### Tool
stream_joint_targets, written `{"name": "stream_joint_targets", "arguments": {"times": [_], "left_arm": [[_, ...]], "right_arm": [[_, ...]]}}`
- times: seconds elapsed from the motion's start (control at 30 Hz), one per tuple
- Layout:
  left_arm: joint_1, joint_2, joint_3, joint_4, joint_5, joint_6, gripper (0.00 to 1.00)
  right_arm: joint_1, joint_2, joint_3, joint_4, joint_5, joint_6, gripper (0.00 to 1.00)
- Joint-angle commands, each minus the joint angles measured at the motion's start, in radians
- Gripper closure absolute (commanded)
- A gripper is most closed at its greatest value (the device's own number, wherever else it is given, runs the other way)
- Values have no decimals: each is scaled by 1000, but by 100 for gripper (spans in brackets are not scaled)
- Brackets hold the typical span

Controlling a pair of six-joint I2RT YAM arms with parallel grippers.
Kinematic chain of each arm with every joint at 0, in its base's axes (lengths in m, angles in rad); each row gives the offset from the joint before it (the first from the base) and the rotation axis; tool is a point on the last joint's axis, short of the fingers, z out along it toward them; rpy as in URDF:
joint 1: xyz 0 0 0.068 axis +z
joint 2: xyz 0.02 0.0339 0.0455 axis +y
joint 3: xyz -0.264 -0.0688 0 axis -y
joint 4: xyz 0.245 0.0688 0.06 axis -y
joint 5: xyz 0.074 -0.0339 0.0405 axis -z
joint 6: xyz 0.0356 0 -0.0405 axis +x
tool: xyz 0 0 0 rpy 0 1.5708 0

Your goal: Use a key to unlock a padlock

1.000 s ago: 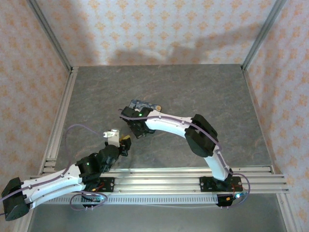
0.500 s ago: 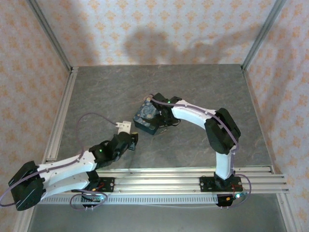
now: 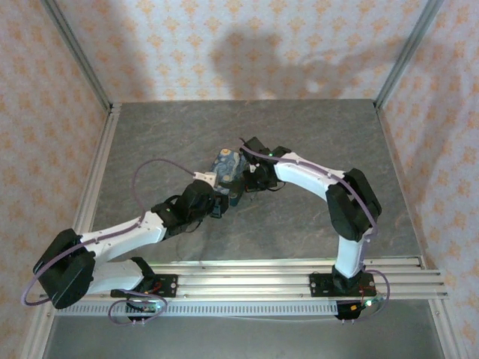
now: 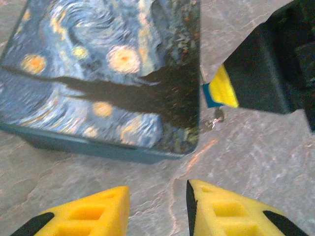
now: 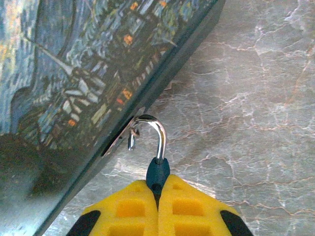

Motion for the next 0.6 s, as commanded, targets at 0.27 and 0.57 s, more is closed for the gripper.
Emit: {"name": "stream_joint_targets", "arguments": {"times": [0.27, 0.57], "left_arm": [[35, -12, 7, -8, 40, -14, 64], [79, -56, -3, -47, 36, -4, 64]], "right_arm": [[-70, -26, -49, 130, -68, 201, 100], [-47, 3, -102, 309, -173, 390, 100]]}}
